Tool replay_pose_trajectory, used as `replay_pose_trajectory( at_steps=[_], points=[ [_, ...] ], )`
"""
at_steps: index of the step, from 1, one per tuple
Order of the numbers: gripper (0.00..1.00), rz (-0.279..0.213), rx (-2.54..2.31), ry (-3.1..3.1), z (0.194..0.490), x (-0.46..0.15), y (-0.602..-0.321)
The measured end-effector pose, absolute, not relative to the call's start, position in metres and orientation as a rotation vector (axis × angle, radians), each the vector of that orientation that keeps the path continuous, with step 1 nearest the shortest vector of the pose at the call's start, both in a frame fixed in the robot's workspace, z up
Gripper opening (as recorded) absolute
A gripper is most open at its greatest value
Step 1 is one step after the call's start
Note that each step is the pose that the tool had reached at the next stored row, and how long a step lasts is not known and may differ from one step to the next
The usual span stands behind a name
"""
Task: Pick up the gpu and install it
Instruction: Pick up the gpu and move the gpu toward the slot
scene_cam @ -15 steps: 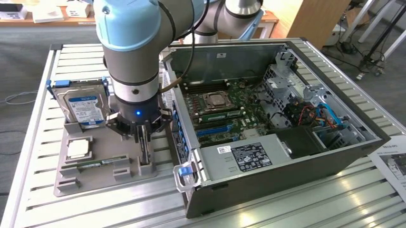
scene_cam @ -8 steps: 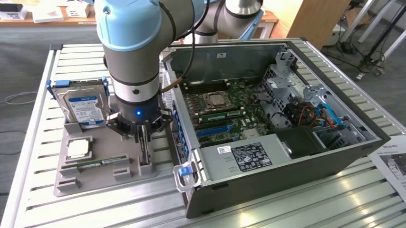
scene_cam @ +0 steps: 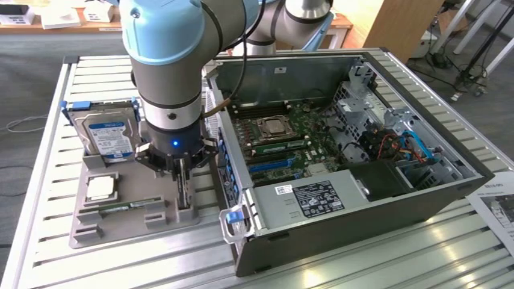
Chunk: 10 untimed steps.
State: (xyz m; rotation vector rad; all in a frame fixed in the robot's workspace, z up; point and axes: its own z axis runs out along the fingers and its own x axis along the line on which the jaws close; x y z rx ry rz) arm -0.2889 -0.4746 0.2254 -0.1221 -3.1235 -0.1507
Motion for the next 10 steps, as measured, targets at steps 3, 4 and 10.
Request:
replay_pose_trajectory(
  at_steps=[3,4,10],
  points=[
    [0.27,-0.151,-0.122,-3.123,0.2254,-0.289,-0.4746],
    [0.27,-0.151,-0.122,-3.123,0.2254,-0.2889,-0.4747],
    [0.27,-0.165,-0.122,-3.122,0.2299,-0.2889,-0.4747]
  ],
)
